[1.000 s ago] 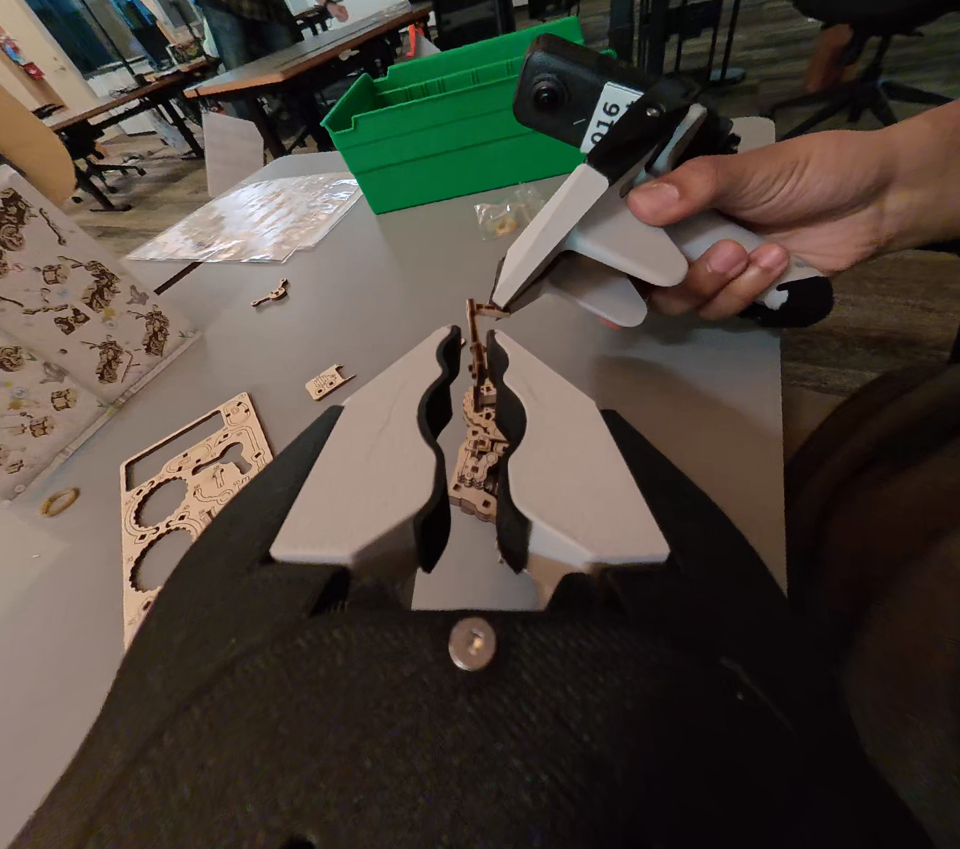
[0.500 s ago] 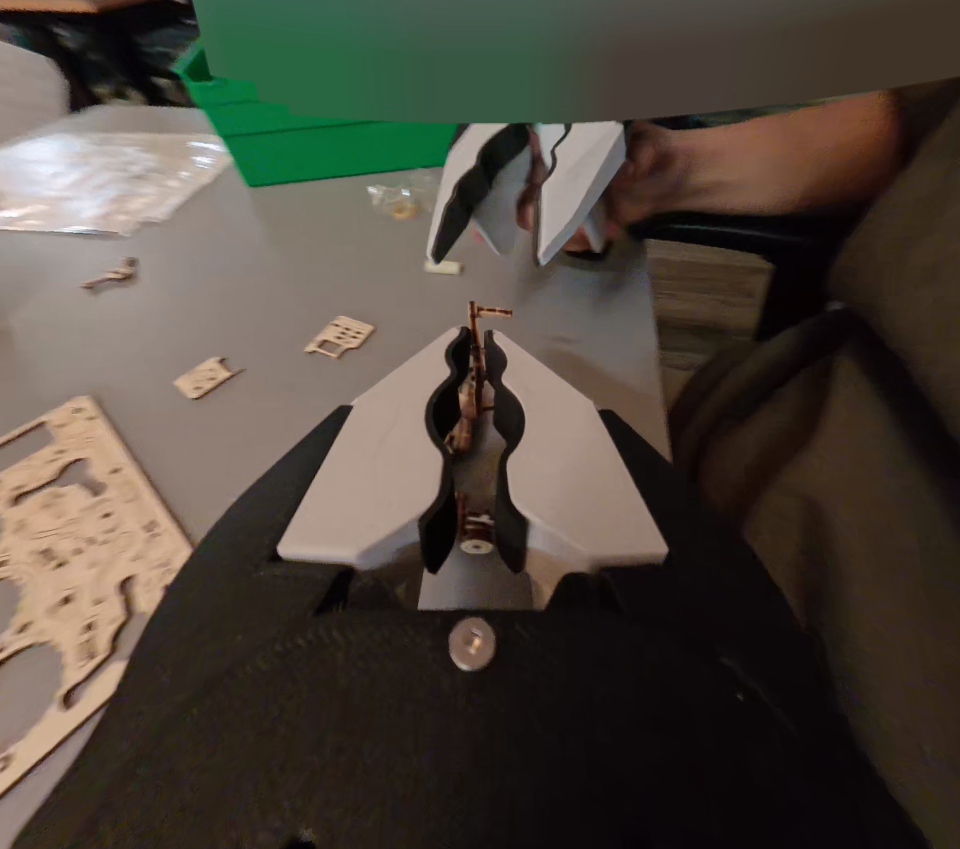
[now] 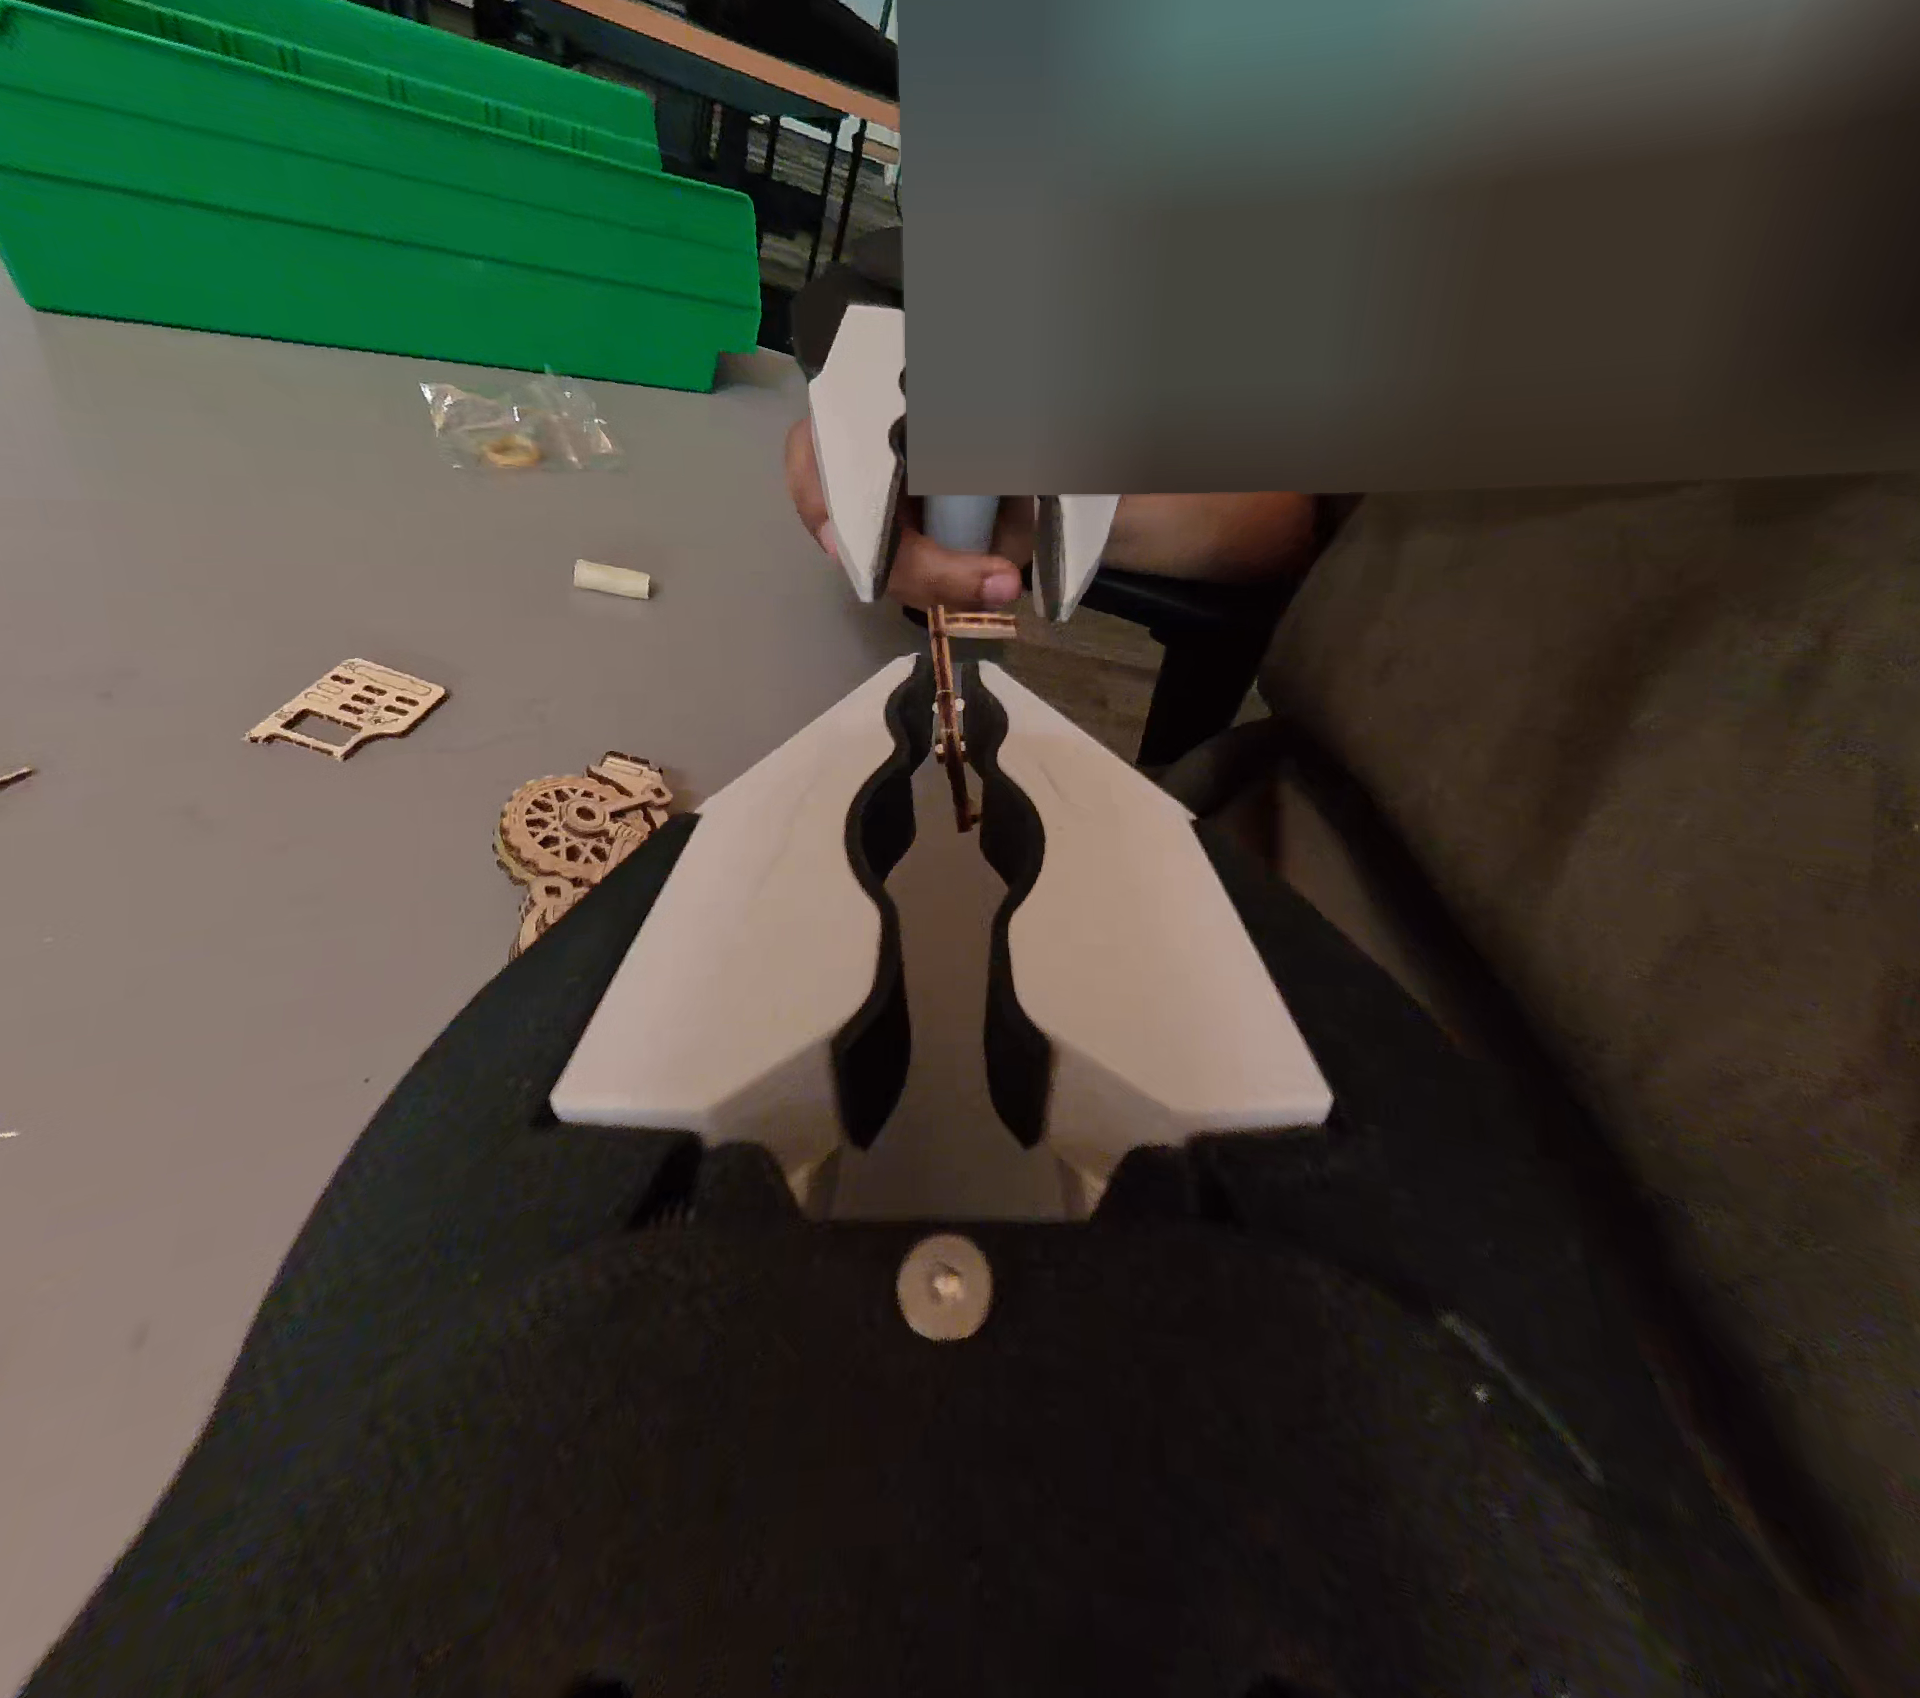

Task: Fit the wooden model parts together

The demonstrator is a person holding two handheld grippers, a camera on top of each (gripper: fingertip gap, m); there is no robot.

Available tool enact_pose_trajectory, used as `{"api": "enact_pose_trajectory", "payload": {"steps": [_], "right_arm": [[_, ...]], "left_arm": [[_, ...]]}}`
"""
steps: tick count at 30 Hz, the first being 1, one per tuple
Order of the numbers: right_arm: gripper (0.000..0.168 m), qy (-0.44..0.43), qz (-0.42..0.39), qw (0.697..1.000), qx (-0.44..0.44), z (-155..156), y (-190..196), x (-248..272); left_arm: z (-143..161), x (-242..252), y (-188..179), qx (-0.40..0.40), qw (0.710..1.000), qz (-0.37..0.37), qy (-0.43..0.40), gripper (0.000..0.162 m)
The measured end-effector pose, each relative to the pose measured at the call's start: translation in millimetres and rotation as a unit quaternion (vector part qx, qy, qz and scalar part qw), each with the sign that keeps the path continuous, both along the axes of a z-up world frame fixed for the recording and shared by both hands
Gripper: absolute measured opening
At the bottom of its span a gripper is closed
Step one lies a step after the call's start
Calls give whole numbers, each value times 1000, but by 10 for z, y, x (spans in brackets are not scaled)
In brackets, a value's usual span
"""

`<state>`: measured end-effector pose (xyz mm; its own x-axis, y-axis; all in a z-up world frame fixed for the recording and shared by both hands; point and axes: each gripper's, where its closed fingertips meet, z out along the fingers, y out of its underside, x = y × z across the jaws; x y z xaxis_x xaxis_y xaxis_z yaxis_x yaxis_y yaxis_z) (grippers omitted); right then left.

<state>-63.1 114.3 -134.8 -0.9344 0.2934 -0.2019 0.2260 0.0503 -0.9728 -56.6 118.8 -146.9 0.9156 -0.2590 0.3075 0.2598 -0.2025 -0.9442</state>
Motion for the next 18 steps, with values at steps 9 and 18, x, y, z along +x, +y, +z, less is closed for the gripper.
{"api": "enact_pose_trajectory", "payload": {"steps": [9,18], "right_arm": [[24,-24,-22,999,-1,-31,-30,-63],[15,-45,-12,999,-14,-18,-52,-50]], "left_arm": [[20,-53,6,2,1000,17,1,1],[28,-66,-4,4,1000,18,-3,1]]}}
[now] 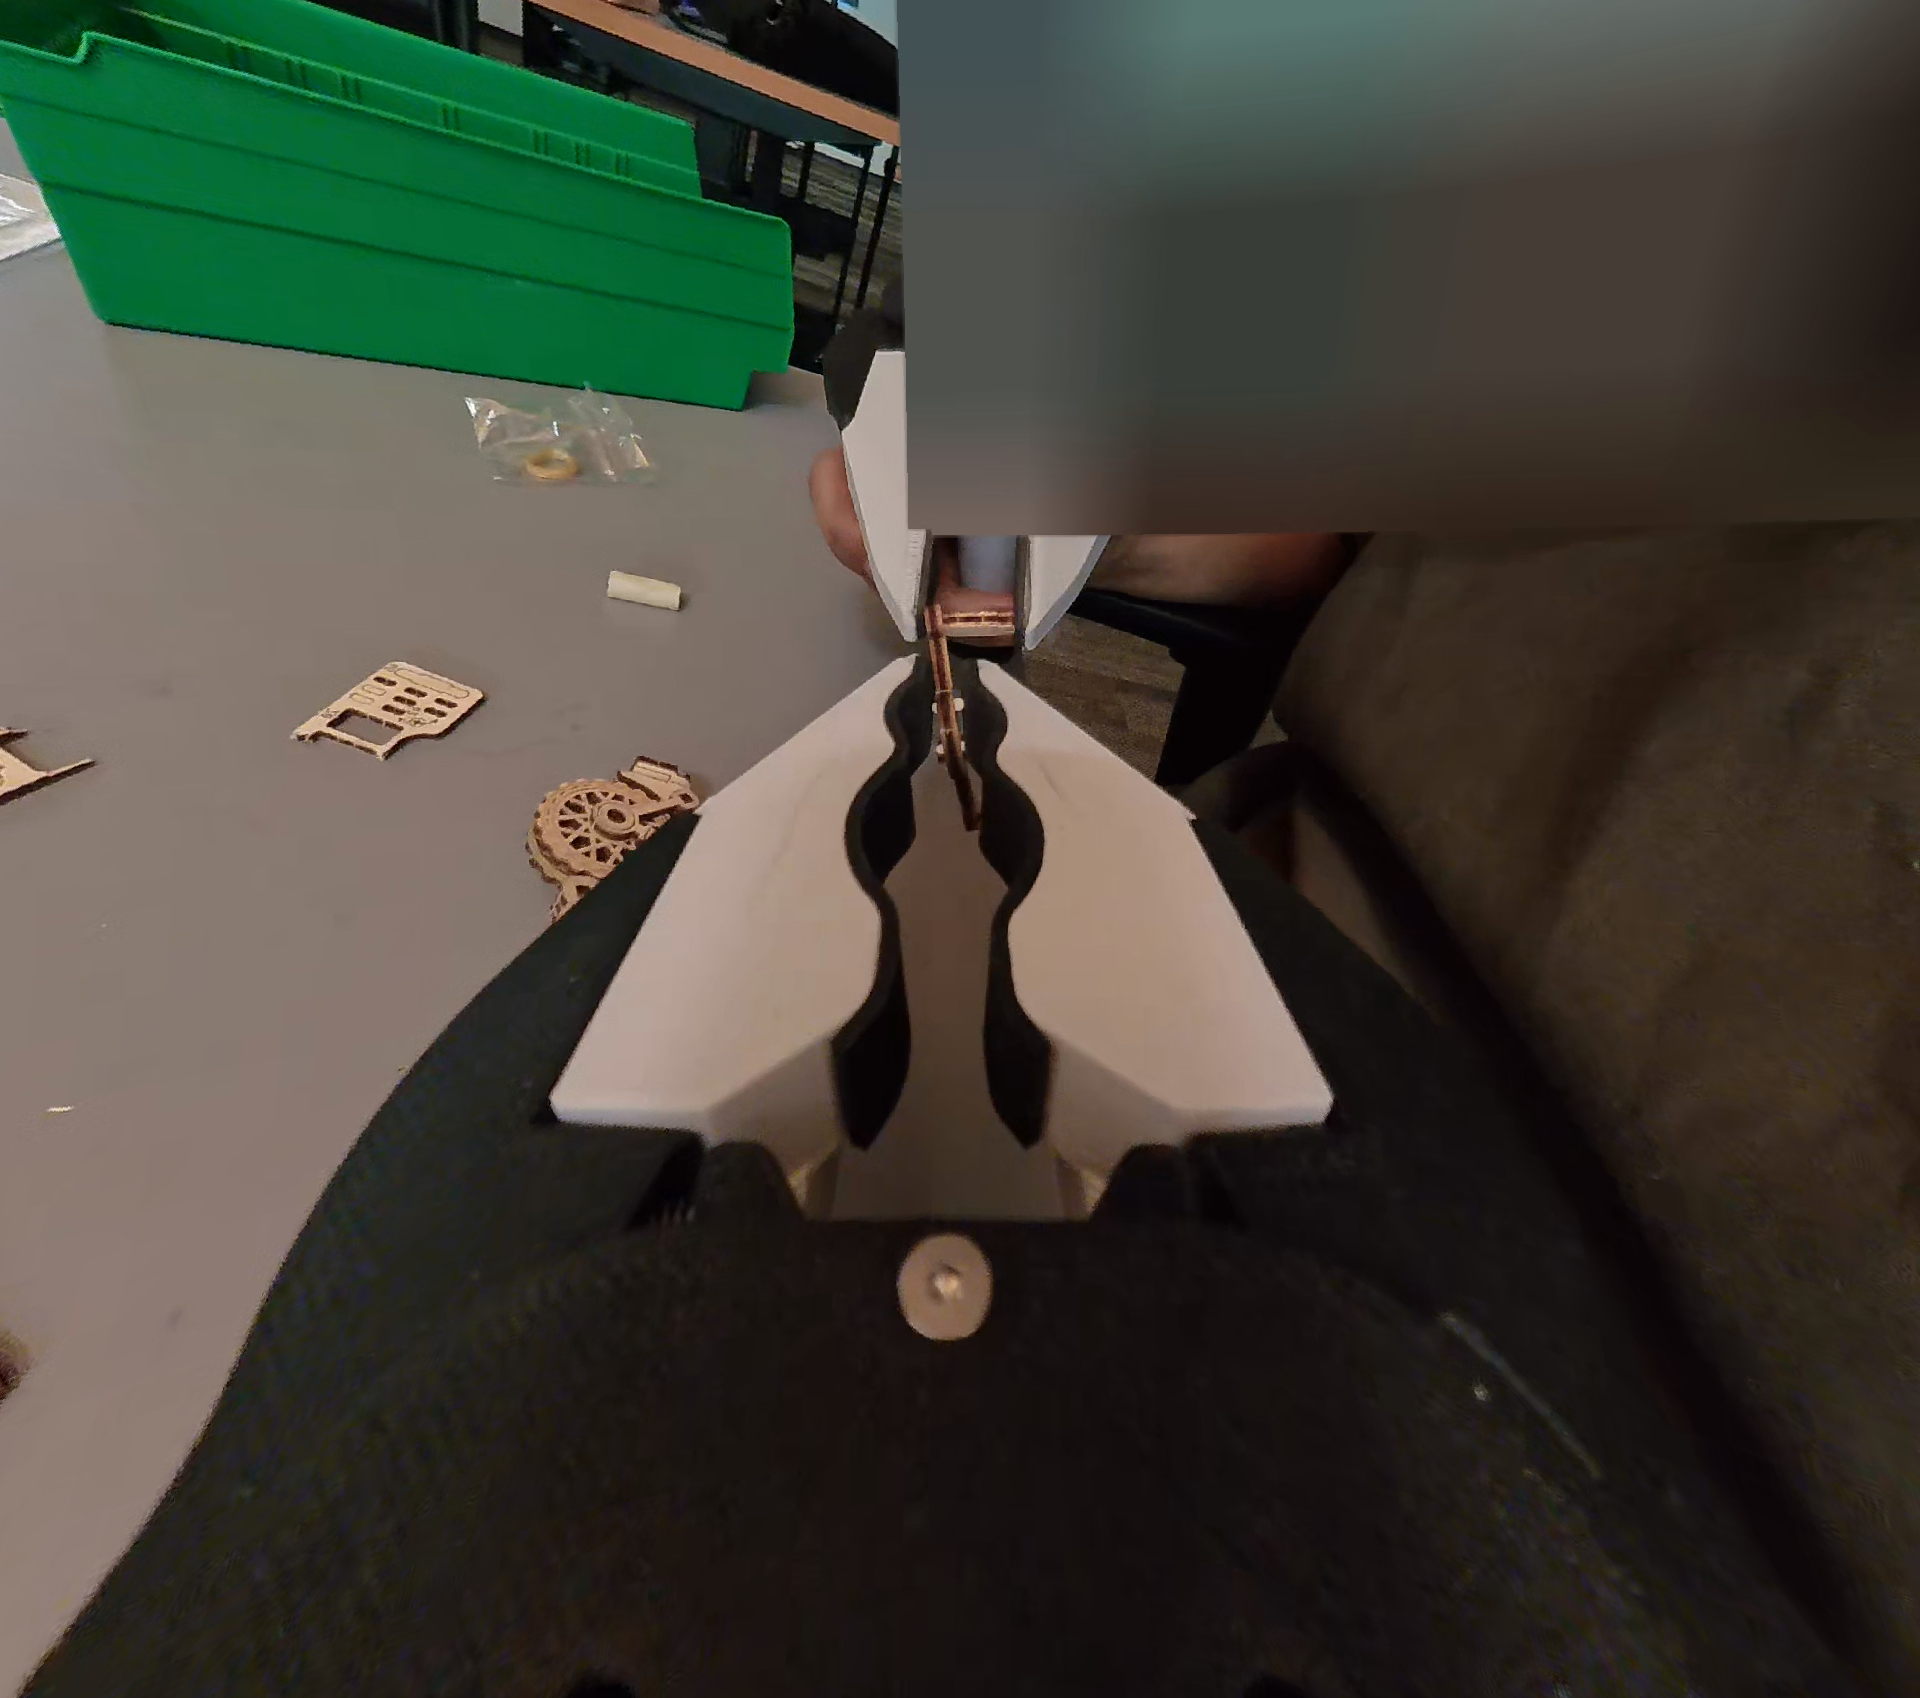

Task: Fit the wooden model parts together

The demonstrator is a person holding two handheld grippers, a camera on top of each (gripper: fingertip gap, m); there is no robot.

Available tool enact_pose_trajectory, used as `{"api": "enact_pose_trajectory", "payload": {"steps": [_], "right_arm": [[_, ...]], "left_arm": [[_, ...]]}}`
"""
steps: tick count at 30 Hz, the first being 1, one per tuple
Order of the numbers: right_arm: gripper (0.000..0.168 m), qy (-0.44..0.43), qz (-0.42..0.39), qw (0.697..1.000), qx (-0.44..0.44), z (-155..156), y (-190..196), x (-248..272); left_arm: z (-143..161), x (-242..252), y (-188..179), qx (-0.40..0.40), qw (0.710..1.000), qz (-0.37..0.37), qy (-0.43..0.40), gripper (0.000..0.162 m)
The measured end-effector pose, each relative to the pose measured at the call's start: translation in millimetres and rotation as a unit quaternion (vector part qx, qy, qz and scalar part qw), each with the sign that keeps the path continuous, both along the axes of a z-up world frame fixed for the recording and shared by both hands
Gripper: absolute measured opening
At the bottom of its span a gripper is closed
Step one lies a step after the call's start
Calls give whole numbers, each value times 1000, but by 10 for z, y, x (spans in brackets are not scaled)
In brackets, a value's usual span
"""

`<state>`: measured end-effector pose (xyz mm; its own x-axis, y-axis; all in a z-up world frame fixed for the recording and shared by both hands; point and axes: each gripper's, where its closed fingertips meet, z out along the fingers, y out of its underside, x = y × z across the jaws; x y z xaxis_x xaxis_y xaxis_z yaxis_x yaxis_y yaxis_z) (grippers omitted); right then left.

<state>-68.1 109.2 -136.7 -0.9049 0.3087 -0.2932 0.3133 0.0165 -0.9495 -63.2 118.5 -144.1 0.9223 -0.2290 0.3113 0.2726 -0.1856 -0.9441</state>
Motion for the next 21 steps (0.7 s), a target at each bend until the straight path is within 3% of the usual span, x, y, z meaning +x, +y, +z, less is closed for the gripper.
{"api": "enact_pose_trajectory", "payload": {"steps": [10,15,21], "right_arm": [[15,-18,16,1000,-11,8,11,21],[14,-31,4,999,-38,63,77,-35],[14,-40,-2,998,-54,95,135,-69]], "left_arm": [[4,21,5,3,1000,-3,0,1],[24,23,-1,9,1000,-2,-5,30],[-8,16,6,3,1000,0,-6,30]]}}
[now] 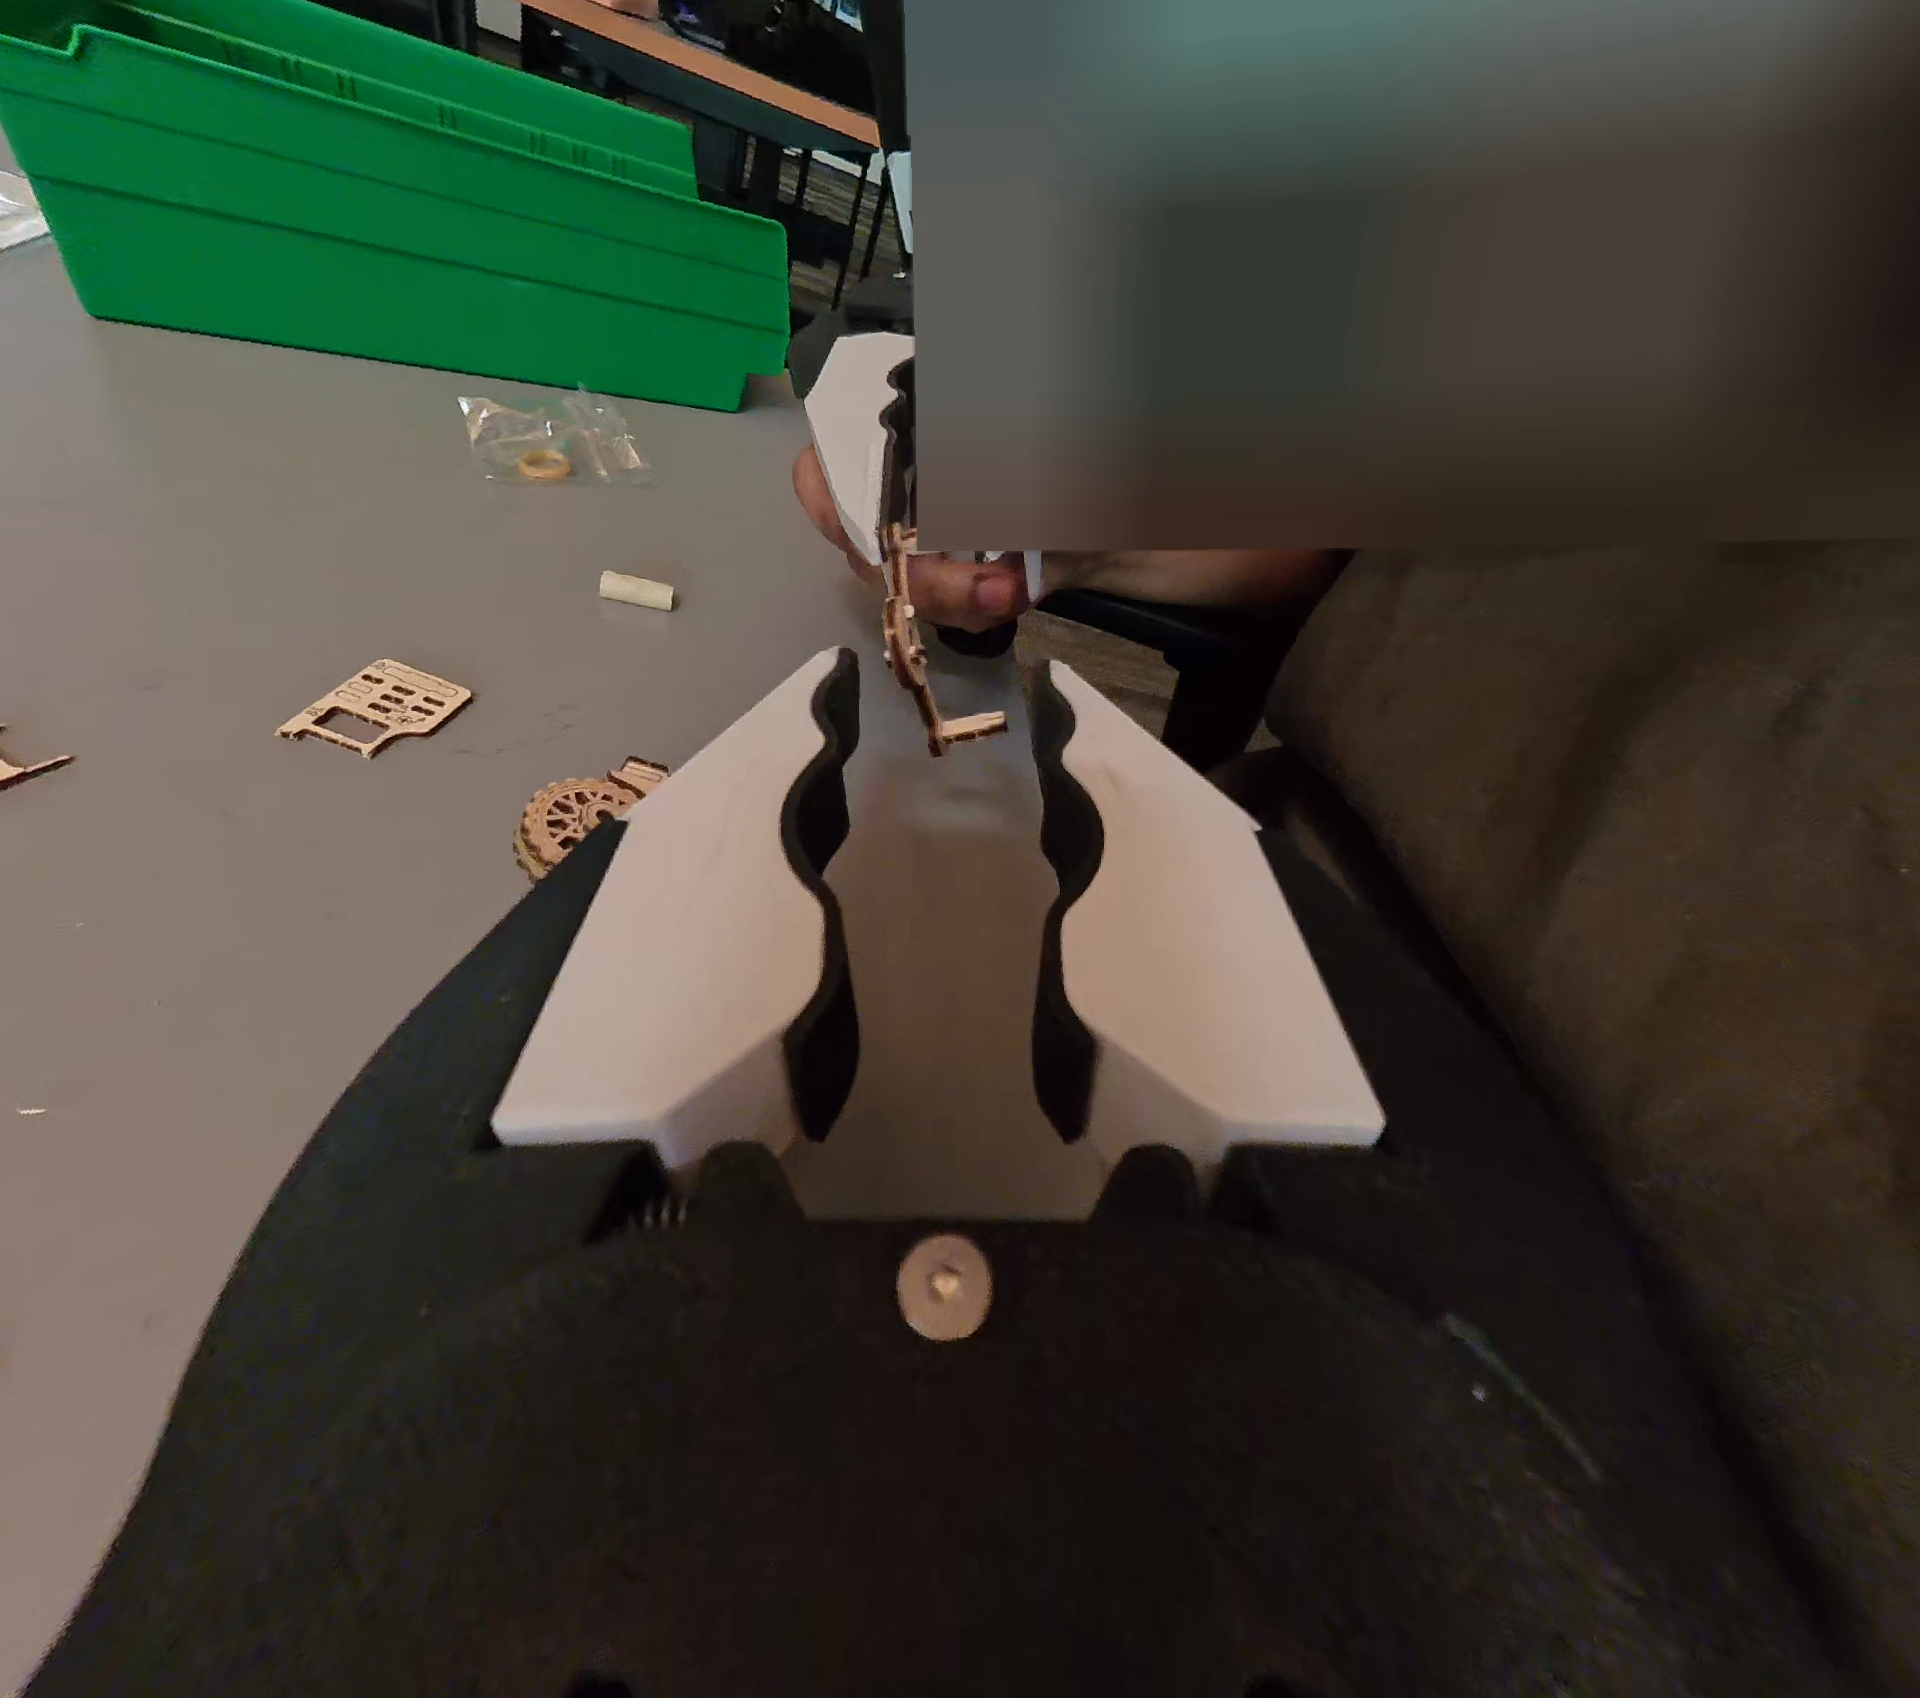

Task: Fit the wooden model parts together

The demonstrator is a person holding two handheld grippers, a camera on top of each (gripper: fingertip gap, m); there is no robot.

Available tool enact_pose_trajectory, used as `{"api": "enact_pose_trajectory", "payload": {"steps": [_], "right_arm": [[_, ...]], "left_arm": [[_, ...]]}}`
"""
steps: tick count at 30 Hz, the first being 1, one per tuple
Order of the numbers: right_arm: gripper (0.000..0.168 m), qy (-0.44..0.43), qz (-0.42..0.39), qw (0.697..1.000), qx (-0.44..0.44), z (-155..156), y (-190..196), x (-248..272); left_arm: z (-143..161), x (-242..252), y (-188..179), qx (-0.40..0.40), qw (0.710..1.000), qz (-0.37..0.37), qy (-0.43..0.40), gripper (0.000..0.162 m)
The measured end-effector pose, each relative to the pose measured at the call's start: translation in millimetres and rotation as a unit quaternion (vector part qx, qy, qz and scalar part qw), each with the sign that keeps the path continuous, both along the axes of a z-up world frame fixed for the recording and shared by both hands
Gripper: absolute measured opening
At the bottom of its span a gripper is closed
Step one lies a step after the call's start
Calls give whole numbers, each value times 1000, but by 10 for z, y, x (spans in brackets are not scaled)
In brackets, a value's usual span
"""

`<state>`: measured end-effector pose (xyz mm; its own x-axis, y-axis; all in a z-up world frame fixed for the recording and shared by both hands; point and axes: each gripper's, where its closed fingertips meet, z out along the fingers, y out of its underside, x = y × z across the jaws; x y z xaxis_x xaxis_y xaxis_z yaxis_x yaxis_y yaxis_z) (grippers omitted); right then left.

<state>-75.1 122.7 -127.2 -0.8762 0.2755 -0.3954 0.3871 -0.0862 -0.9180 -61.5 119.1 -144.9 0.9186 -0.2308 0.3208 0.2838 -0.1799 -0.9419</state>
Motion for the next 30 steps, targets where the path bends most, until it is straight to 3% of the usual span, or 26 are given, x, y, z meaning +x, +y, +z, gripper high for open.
{"api": "enact_pose_trajectory", "payload": {"steps": [30], "right_arm": [[14,-5,0,1000,-7,-11,15,-16]], "left_arm": [[79,-58,-3,25,999,17,-11,25]]}}
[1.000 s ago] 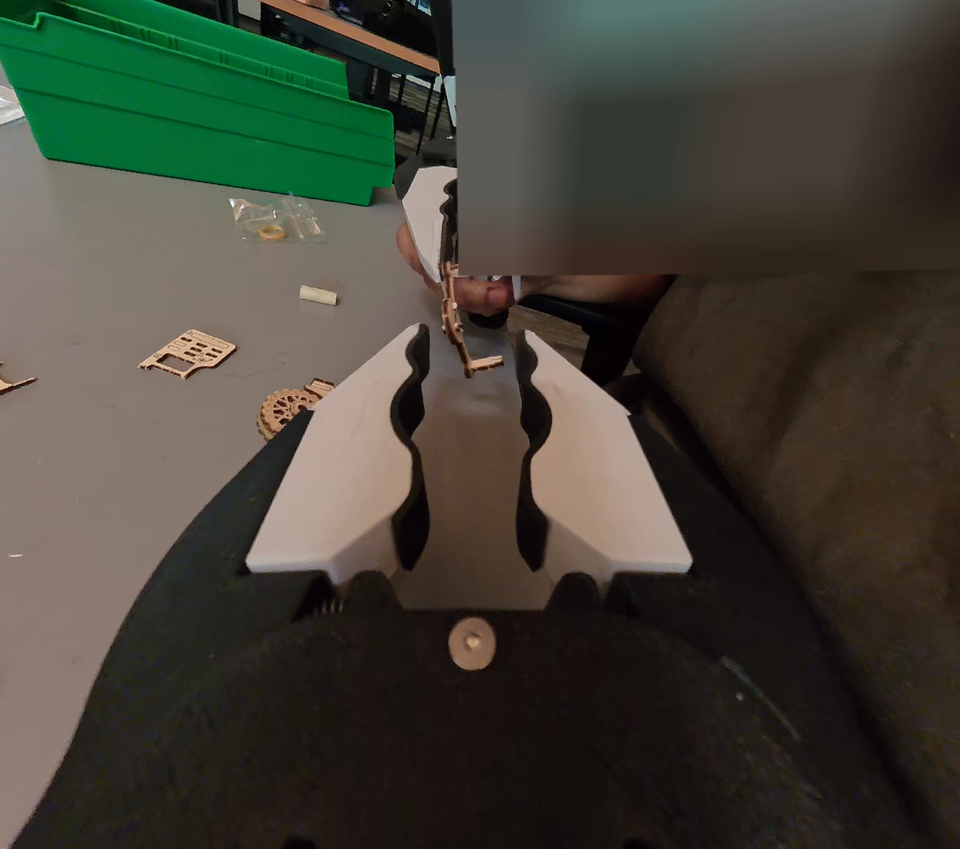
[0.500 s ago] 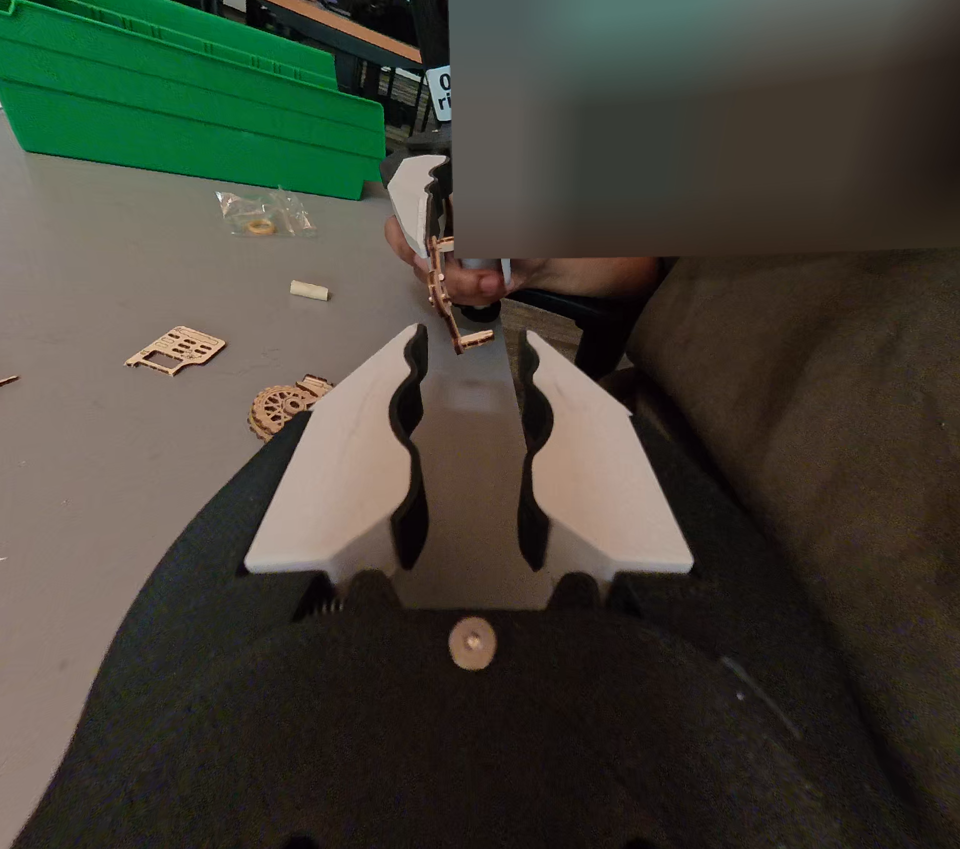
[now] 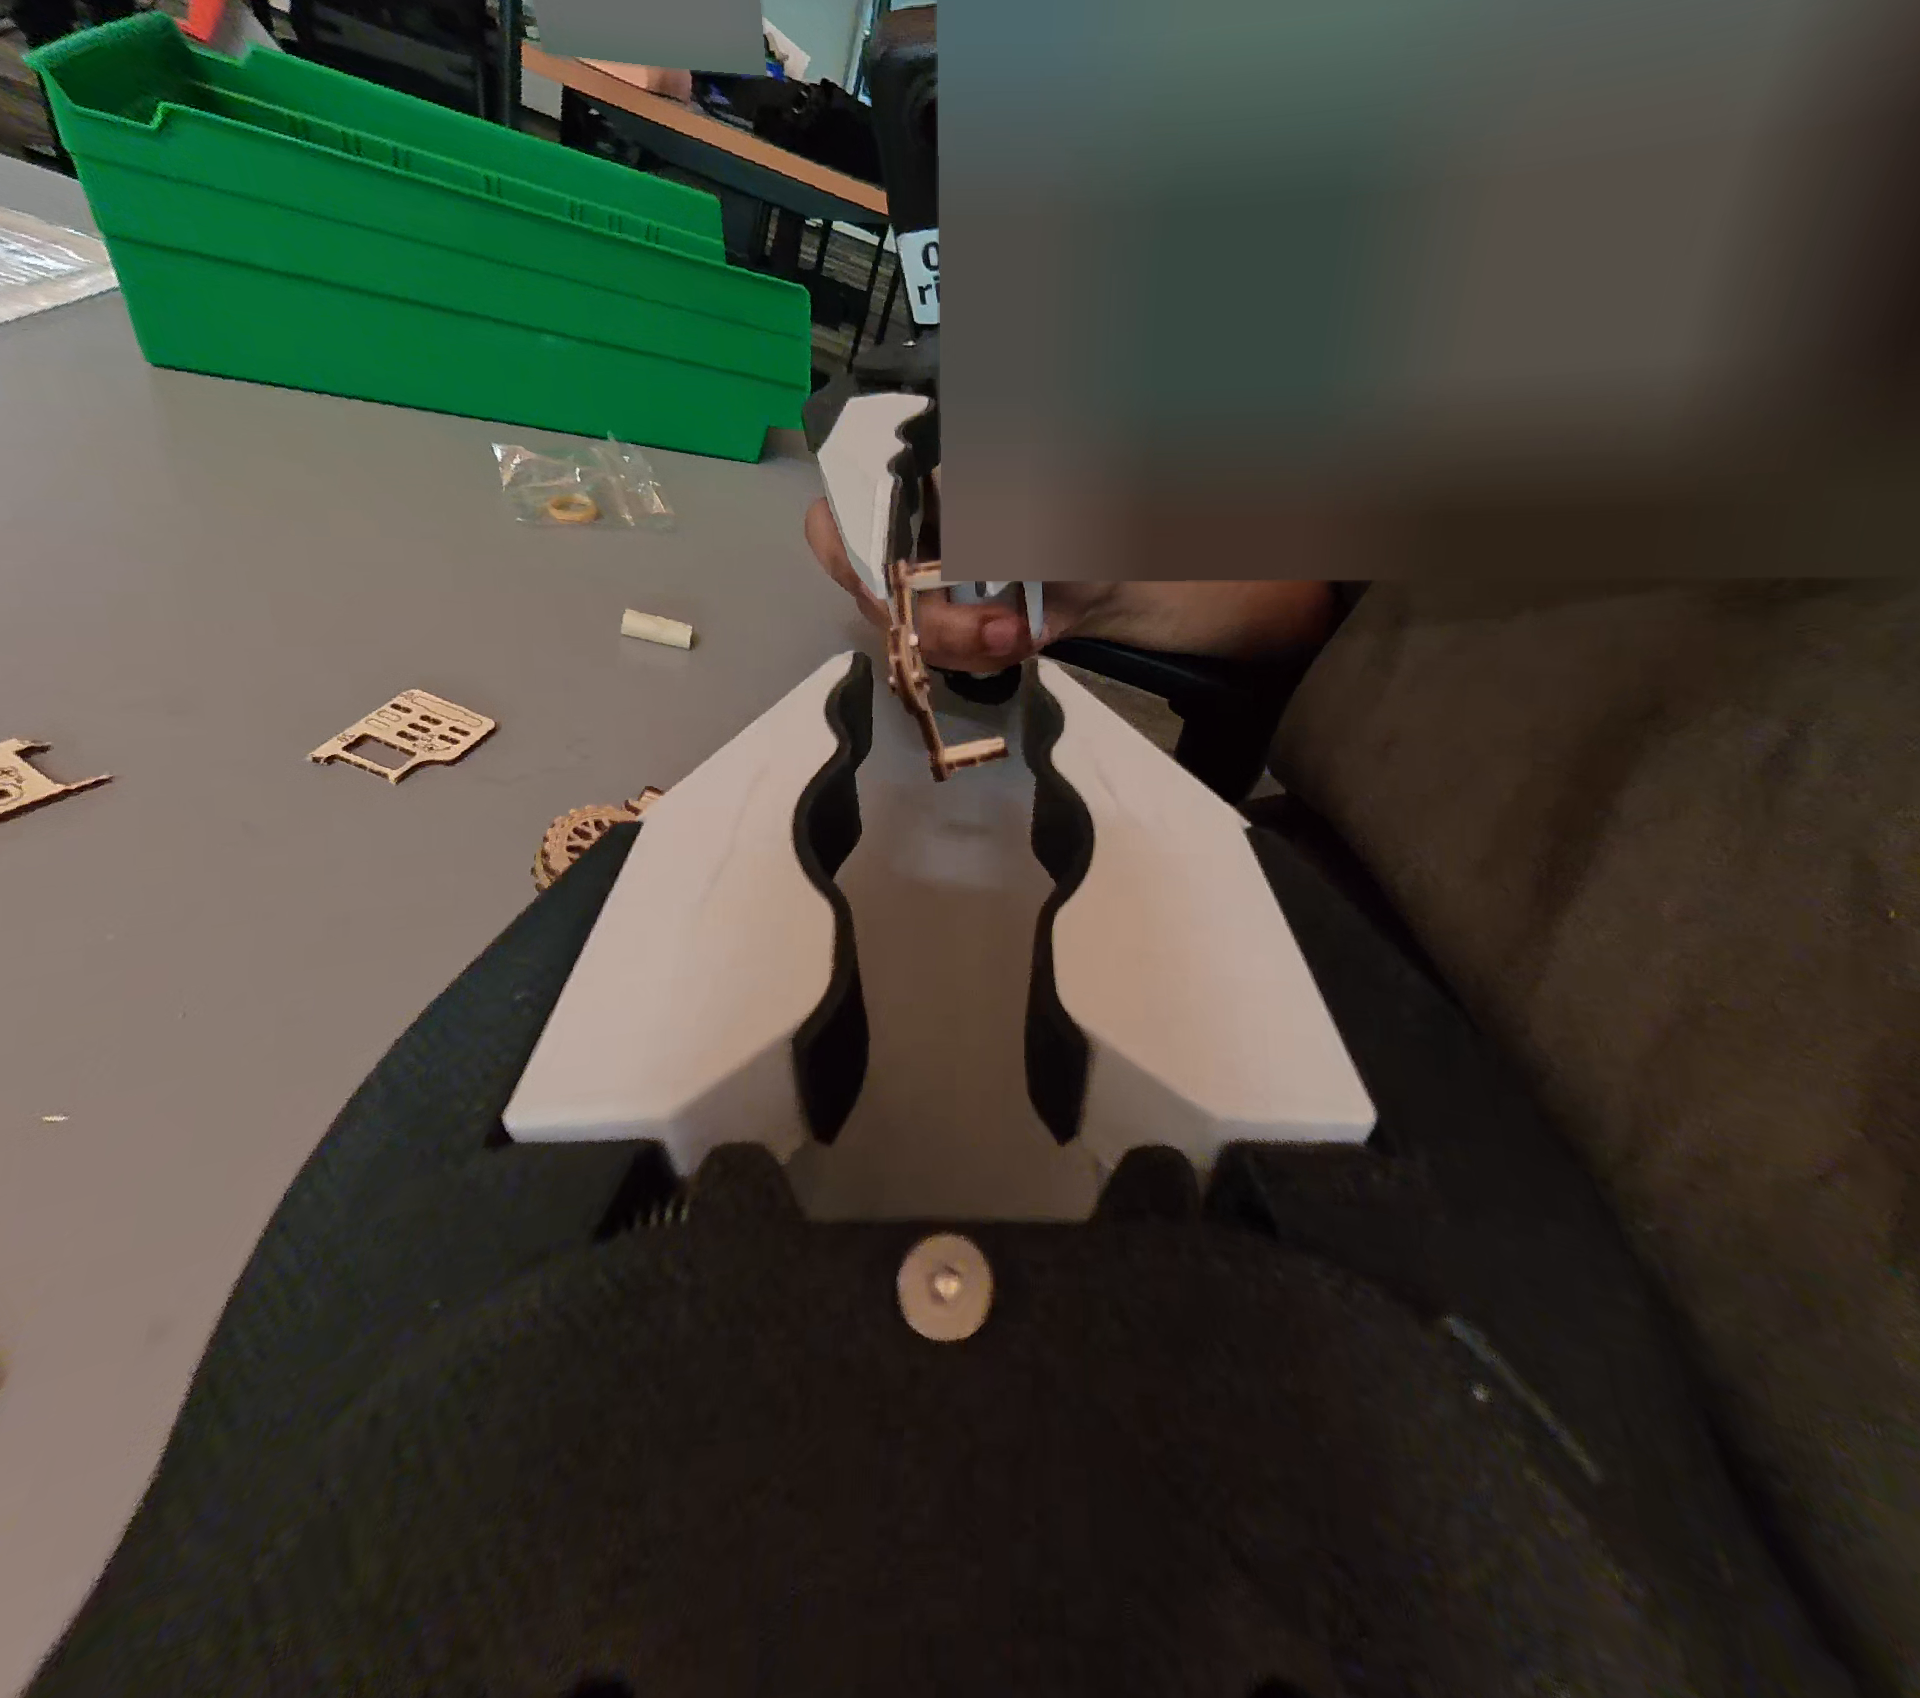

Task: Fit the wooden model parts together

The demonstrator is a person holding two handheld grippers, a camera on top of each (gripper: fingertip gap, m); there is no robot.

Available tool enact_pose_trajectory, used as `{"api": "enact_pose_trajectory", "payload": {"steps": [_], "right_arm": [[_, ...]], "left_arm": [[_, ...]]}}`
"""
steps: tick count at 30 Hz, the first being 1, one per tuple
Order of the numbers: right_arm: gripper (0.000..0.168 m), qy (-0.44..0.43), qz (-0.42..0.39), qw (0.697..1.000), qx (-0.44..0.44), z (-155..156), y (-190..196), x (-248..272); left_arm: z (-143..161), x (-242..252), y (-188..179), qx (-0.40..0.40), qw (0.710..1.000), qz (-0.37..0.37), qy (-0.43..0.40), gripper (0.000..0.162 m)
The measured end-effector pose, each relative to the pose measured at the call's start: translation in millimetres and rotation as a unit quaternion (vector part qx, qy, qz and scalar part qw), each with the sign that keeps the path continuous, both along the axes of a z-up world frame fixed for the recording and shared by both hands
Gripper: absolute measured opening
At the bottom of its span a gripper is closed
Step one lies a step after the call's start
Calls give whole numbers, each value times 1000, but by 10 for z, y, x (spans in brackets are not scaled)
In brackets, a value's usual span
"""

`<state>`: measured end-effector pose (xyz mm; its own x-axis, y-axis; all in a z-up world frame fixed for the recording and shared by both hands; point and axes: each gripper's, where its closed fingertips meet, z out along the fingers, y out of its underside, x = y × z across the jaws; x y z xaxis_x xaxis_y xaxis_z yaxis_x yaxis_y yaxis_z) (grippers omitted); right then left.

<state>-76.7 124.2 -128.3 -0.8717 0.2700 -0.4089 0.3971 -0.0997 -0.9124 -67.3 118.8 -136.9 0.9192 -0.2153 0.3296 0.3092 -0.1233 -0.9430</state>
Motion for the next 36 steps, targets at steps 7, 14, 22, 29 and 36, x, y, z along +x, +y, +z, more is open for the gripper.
{"api": "enact_pose_trajectory", "payload": {"steps": [7,14,22,29,36], "right_arm": [[14,8,11,999,32,-93,-78,46],[15,24,29,998,59,-158,-145,118],[14,30,35,997,68,-170,-150,139],[13,46,26,995,84,-183,-148,131],[13,41,24,996,78,-187,-155,117]], "left_arm": [[-53,-30,18,-13,1000,8,-4,14],[-104,32,19,-23,1000,-9,2,1],[-113,61,12,-28,999,-16,18,0],[-118,60,15,-35,999,-10,36,0],[-126,53,9,-37,998,-6,55,0]]}}
